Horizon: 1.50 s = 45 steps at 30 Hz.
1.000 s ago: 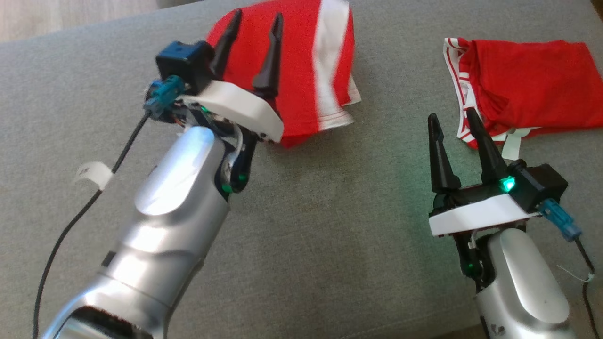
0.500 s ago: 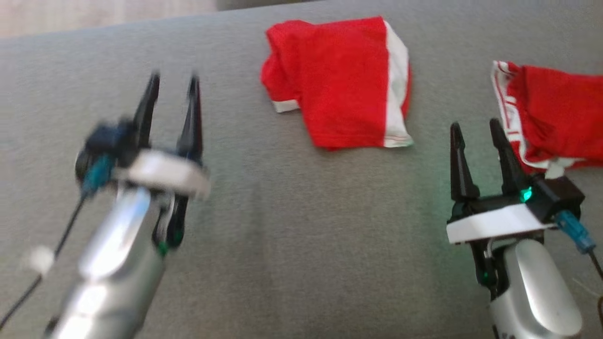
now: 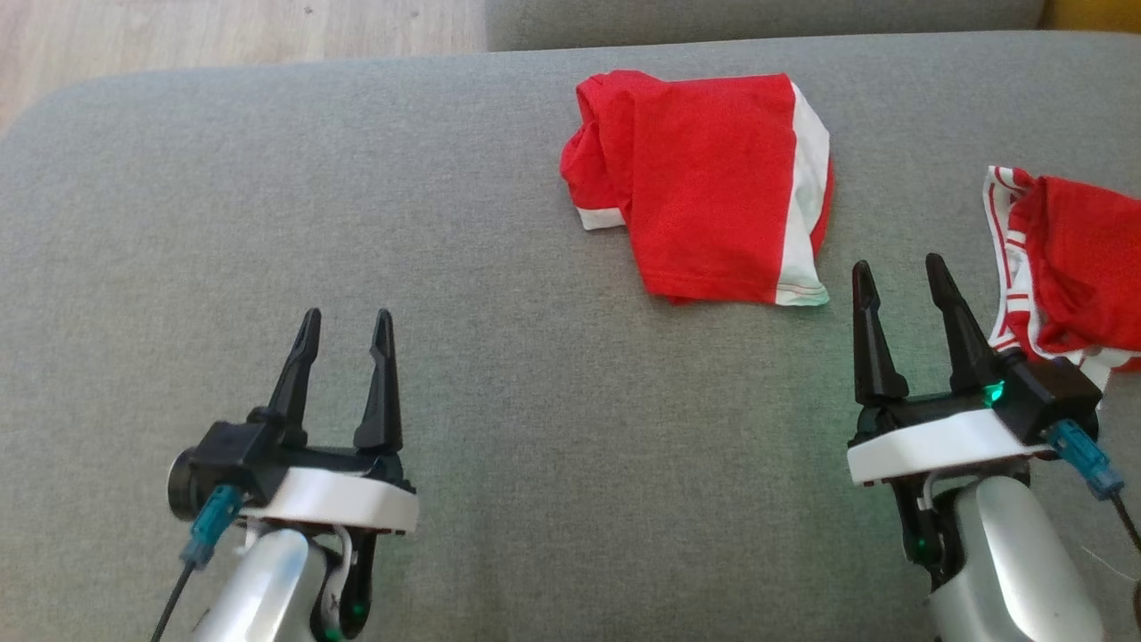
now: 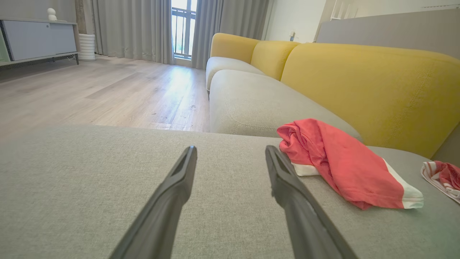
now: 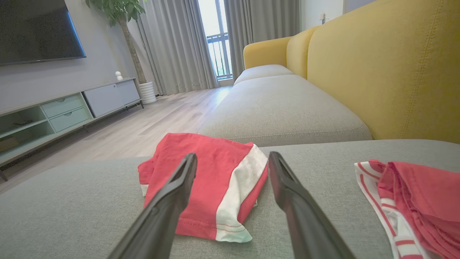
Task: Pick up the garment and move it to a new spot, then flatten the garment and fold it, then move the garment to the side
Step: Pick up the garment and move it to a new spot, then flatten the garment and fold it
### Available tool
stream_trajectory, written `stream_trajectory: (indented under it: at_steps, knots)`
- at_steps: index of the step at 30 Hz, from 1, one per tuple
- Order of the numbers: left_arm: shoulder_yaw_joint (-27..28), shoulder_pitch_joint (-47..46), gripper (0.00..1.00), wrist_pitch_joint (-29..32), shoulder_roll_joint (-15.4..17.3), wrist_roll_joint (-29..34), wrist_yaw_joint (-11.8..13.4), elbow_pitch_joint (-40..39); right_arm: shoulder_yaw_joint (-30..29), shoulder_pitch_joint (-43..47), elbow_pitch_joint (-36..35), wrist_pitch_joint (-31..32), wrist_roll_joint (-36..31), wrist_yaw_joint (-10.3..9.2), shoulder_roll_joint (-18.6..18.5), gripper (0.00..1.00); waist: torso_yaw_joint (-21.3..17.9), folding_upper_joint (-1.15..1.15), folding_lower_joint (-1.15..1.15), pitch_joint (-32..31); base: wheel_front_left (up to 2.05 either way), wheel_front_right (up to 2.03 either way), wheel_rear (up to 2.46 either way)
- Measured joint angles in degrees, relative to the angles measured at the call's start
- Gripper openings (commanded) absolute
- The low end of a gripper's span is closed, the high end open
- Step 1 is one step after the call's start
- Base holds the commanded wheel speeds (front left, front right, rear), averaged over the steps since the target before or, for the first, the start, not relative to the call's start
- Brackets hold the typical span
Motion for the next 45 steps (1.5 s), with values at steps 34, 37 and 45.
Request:
stream_trajectory:
  at_steps: [34,37,45]
  knots:
    - [7.4,-1.4,1.0,0.0,-9.3,7.3,-7.9,2.6,3.7,-15.7,23.3,13.2,-17.1,0.0,-0.3,0.0,11.4,0.0,0.01,5.2,0.0,0.0,0.0]
    - [7.7,-1.3,1.0,0.0,-9.6,7.4,-8.4,2.6,5.0,-16.3,24.2,11.3,-16.6,0.0,-0.4,0.0,10.8,0.0,0.01,4.9,0.0,0.0,0.0]
    - [8.9,-1.2,1.0,0.0,-9.9,8.0,-9.4,3.4,15.8,-17.7,18.8,3.6,-5.7,0.0,-0.7,0.0,7.9,0.0,0.01,2.0,0.0,0.0,0.0]
